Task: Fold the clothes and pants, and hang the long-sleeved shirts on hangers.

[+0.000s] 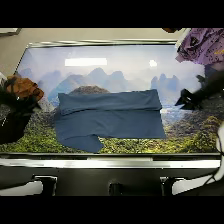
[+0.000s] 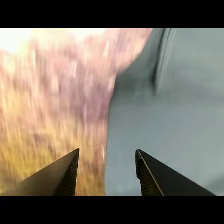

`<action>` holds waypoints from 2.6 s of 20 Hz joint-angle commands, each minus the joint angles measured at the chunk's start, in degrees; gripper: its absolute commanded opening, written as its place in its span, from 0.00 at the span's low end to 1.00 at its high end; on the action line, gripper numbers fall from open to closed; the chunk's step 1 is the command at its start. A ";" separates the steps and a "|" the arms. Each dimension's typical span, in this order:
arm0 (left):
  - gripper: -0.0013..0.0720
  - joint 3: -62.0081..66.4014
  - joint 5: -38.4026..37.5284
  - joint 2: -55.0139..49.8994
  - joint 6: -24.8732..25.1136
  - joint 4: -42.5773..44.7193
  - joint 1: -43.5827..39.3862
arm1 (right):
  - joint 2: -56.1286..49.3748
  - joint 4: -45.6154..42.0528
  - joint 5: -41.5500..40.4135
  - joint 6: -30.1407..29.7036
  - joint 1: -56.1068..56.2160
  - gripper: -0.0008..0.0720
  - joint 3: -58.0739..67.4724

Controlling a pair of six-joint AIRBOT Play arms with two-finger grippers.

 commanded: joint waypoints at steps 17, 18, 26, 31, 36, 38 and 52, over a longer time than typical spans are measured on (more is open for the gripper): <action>0.57 -51.49 21.00 24.55 7.80 -25.31 -12.72 | 13.18 6.40 9.55 -6.38 -3.54 0.49 -24.68; 0.57 -51.56 21.66 24.09 7.74 -25.92 -13.79 | 13.18 6.38 9.70 -6.38 -3.52 0.49 -24.68; 0.04 -51.60 24.44 17.92 6.49 -29.73 -20.48 | 13.18 2.45 9.75 -6.36 -3.54 0.49 -26.01; 0.04 -51.47 24.33 17.97 6.47 -29.75 -20.48 | 13.18 8.39 10.78 -10.64 -3.52 0.49 -34.95; 0.04 -51.19 24.30 18.03 5.86 -29.75 -20.48 | 13.18 9.11 12.94 -12.66 -3.52 0.57 -40.61; 0.04 -50.86 24.30 18.03 5.86 -29.75 -20.46 | 13.18 9.07 13.00 -13.00 -3.52 0.57 -41.83; 0.04 -45.53 15.13 22.32 3.37 -24.81 -15.39 | 19.54 3.69 19.23 -4.09 3.52 0.05 -45.07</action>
